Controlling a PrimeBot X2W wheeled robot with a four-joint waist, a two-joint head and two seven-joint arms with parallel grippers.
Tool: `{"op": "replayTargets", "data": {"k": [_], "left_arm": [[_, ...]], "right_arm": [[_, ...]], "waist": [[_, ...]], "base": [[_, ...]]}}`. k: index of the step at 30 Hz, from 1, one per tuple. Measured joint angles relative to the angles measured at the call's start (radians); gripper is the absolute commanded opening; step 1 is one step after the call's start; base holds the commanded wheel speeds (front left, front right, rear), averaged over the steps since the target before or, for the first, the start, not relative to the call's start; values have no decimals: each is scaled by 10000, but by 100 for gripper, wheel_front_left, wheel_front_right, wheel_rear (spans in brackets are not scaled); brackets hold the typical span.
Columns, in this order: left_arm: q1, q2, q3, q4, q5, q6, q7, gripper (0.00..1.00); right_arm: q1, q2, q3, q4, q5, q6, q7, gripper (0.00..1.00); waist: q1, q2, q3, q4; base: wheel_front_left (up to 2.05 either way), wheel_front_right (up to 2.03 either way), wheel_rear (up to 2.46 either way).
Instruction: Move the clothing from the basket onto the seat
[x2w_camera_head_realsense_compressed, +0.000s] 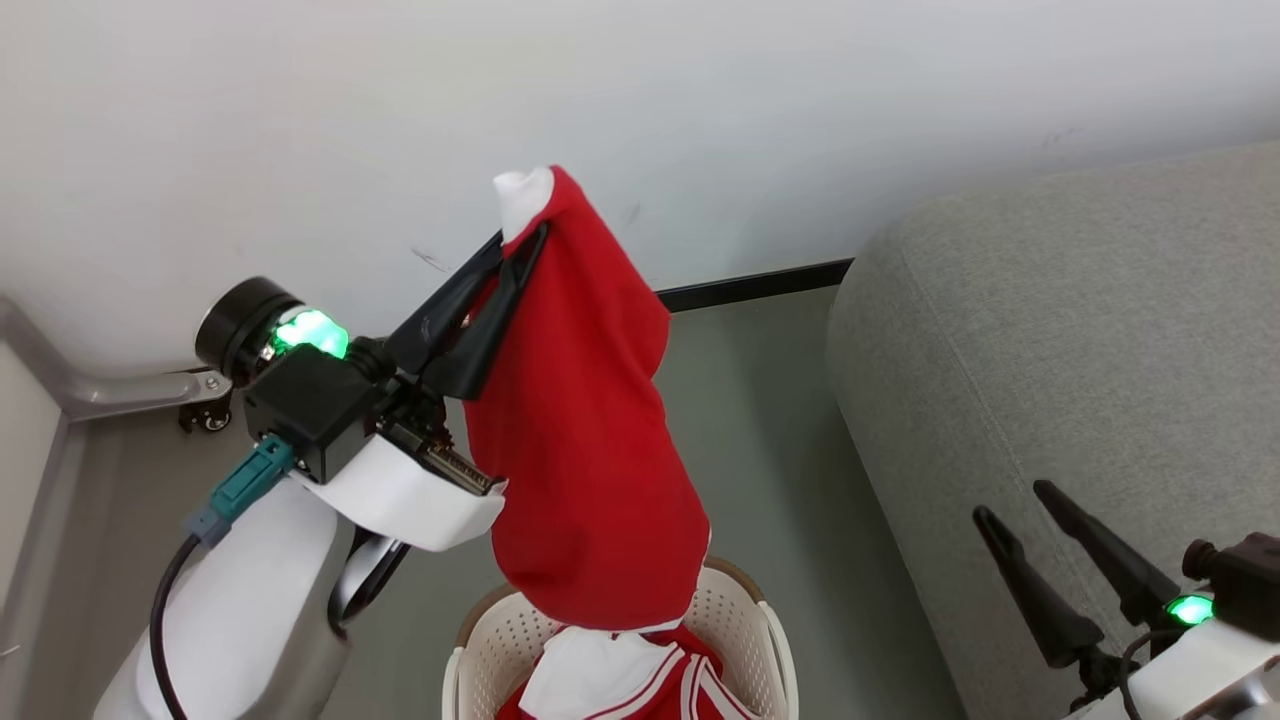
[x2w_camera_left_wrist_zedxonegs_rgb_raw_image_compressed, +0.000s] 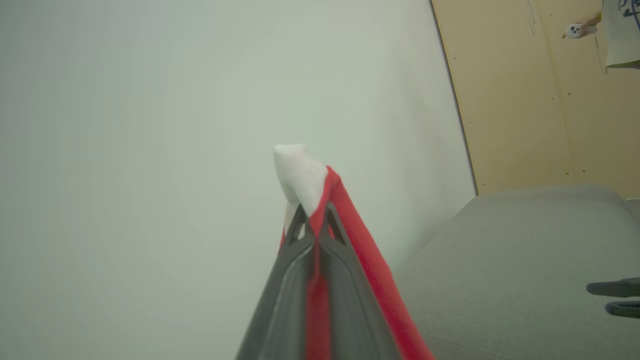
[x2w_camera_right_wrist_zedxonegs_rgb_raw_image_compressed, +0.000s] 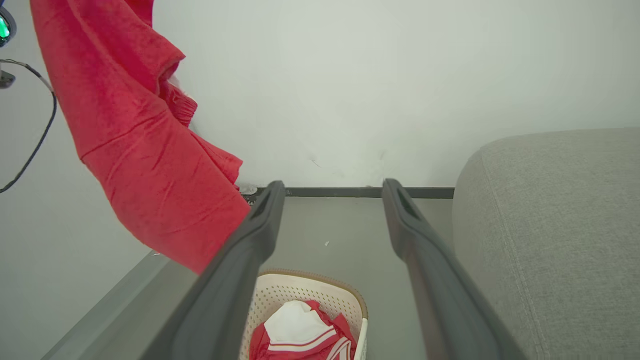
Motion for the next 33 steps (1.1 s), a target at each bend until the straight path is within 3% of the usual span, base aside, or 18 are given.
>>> {"op": "replayTargets", "data": {"k": [18, 26, 33], "left_arm": [[-1515, 0, -901, -305, -389, 0, 59, 0], [-2346, -286, -1336, -667, -443, -2, 161, 0], [-2682, -384, -1613, -765, -491, -2, 238, 0]], "right_arm": [[-762, 357, 1822, 1831, 1235, 0, 2, 100], [-2066, 190, 3467, 2861, 1340, 0, 2, 100], [-3649, -71, 5354, 3296, 495, 0, 19, 100]], "waist": [[0, 0, 445, 494], [0, 0, 763, 860], [0, 0, 1033, 1240]], "base": [[0, 0, 0], [0, 0, 0], [0, 0, 0]]}}
